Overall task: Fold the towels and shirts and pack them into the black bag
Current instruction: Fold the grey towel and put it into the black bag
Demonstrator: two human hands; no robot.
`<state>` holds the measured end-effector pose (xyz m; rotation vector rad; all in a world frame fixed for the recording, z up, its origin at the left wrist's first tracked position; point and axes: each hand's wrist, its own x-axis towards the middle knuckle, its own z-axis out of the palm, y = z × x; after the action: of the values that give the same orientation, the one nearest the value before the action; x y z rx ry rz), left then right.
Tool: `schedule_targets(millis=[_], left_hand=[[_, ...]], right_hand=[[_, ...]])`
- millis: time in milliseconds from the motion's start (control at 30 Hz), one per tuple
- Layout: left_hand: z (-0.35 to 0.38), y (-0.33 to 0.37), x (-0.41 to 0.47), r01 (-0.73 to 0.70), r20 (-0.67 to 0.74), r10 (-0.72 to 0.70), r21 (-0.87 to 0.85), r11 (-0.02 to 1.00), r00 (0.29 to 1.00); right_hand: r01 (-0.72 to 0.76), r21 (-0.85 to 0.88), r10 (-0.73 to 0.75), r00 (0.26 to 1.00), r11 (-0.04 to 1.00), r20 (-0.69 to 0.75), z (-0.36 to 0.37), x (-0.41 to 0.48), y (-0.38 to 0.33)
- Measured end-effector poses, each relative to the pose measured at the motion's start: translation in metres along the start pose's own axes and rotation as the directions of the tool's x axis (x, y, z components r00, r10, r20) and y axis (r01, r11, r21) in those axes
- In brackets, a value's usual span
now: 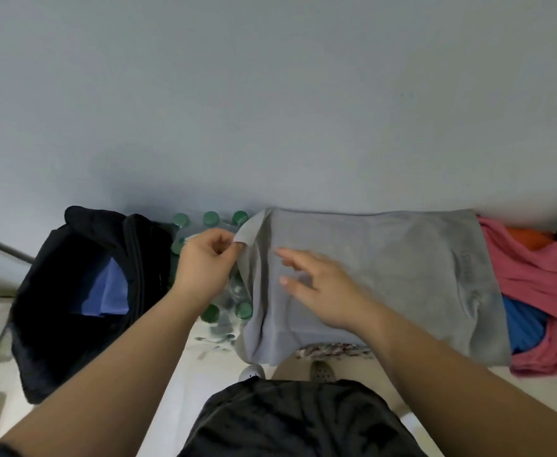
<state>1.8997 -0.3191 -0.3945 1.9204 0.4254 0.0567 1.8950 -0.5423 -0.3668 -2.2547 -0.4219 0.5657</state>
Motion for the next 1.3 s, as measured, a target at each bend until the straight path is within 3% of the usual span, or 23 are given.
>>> schedule_targets(millis=[100, 333, 433, 567, 800, 1067, 1133, 1300], left_hand=[[-0.001, 0.011, -0.005, -0.083, 0.113, 0.085, -0.016, 0.996, 0.990], [0.012, 0.007, -0.004, -0.131, 0.191, 0.133, -0.022, 0.991, 0.973], [0.019, 0.004, -0.011, -0.156, 0.214, 0.140, 0.059, 0.986, 0.967], [0.024, -0.004, -0.018, -0.098, 0.241, 0.053, 0.175, 0.980, 0.969], [0.017, -0.012, -0.030, -0.052, 0.273, 0.001, 0.180, 0.982, 0.962], [0.000, -0.020, -0.056, 0.084, 0.297, -0.073, -0.028, 0.996, 0.952], [-0.003, -0.020, -0.067, 0.085, 0.306, -0.085, 0.013, 0.996, 0.948], [0.005, -0.026, -0.093, 0.009, 0.302, -0.112, 0.324, 0.946, 0.947]], right_hand=[[-0.044, 0.329, 0.032, 0.999, 0.943, 0.043, 0.013, 0.007, -0.033], [-0.139, 0.593, 0.228, 0.971, 0.793, -0.078, 0.020, 0.018, -0.047], [-0.135, 0.700, 0.317, 0.938, 0.701, -0.137, 0.017, 0.021, -0.047], [-0.098, 0.791, 0.346, 0.926, 0.604, -0.149, 0.012, 0.025, -0.047], [0.008, 0.931, 0.350, 0.926, 0.366, -0.145, -0.005, 0.041, -0.047], [-0.001, 0.951, 0.395, 0.910, 0.308, -0.127, -0.006, 0.050, -0.017], [-0.017, 0.960, 0.379, 0.920, 0.281, -0.094, -0.009, 0.050, -0.009], [-0.068, 0.961, 0.323, 0.946, 0.268, -0.023, -0.028, 0.052, 0.004]])
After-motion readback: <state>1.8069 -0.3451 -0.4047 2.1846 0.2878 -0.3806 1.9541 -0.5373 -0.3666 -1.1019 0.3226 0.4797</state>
